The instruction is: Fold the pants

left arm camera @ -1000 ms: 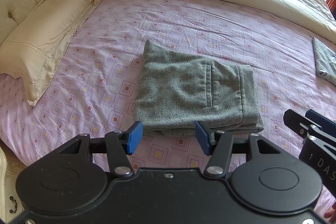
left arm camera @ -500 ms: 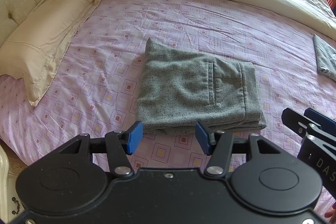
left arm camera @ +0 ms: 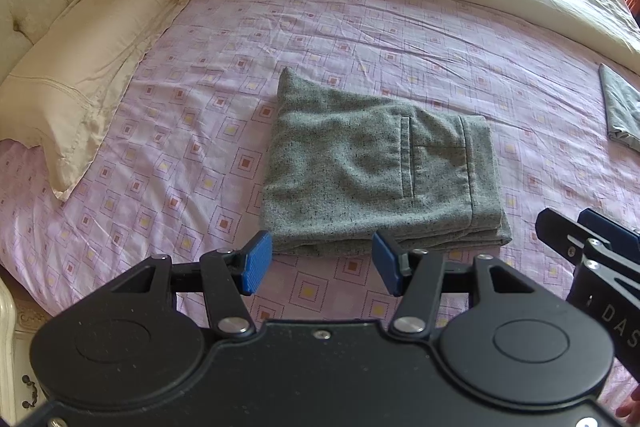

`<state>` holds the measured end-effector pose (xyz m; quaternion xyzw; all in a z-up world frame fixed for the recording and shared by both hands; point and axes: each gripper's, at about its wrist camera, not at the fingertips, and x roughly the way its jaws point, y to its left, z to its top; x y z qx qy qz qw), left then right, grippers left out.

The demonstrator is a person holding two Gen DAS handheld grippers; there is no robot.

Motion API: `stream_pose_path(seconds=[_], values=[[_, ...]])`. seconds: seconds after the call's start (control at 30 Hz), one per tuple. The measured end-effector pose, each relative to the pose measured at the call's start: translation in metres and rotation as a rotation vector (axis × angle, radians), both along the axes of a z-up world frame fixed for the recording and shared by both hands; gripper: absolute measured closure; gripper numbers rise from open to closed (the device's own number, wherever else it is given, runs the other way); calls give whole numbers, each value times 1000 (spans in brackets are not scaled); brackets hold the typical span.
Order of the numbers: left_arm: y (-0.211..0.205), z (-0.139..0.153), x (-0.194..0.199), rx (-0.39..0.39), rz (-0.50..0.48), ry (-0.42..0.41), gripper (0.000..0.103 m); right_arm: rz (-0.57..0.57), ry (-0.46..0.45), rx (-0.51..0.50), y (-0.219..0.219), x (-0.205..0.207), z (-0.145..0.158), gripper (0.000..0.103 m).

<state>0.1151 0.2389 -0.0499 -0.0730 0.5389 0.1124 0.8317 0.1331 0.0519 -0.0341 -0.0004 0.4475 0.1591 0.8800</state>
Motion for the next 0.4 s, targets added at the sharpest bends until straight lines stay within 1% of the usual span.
stream_pose_path(seconds=[0.4], values=[[3,-5,5,8,-13,10,42,-7,24,1,2,4,-6,66]])
